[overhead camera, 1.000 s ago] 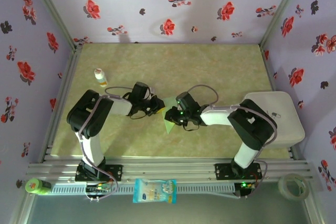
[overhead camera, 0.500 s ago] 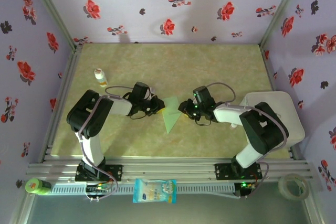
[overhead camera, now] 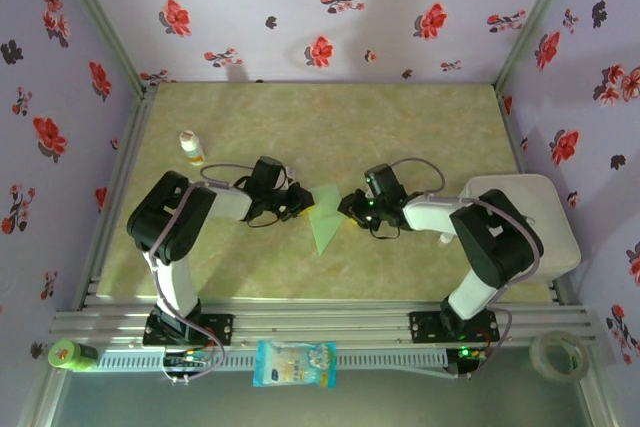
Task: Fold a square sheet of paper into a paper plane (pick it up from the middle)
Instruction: Move the paper to the center of the table.
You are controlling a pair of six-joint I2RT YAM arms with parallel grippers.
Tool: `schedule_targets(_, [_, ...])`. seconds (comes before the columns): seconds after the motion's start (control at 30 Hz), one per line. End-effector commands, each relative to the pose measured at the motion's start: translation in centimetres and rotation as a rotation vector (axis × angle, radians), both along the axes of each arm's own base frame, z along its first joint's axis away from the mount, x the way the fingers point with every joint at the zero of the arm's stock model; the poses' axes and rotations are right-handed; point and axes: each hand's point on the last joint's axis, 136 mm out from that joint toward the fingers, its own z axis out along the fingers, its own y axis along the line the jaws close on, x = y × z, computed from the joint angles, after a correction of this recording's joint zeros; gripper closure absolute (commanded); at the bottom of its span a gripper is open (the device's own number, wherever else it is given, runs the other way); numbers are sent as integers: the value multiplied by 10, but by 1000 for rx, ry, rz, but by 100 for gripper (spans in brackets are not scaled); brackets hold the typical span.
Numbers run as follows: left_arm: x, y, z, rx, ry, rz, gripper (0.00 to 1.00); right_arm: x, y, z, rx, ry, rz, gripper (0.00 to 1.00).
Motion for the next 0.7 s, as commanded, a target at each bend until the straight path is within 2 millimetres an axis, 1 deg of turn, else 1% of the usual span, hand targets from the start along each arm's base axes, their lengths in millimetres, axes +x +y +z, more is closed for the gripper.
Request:
schedule_targets(0.0, [-15,14,-20,86,50,-6,88,3,2,0,-8,24,4,68])
schedule_targets(0.17, [-15,14,-20,86,50,-6,88,4,-10,-3,-76,30,-41,68])
schedule_targets(0.27, [-16,15,-19,89,49,-6,88,3,-14,-4,-92,28,-49,67])
schedule_targets(0.43, [-16,15,-21,89,53,-6,88,3,-3,-7,-44,45,-27,68])
schedule_targets(0.67, [-16,15,-20,89,51,-6,88,7,5,-3,5,39,-28,70])
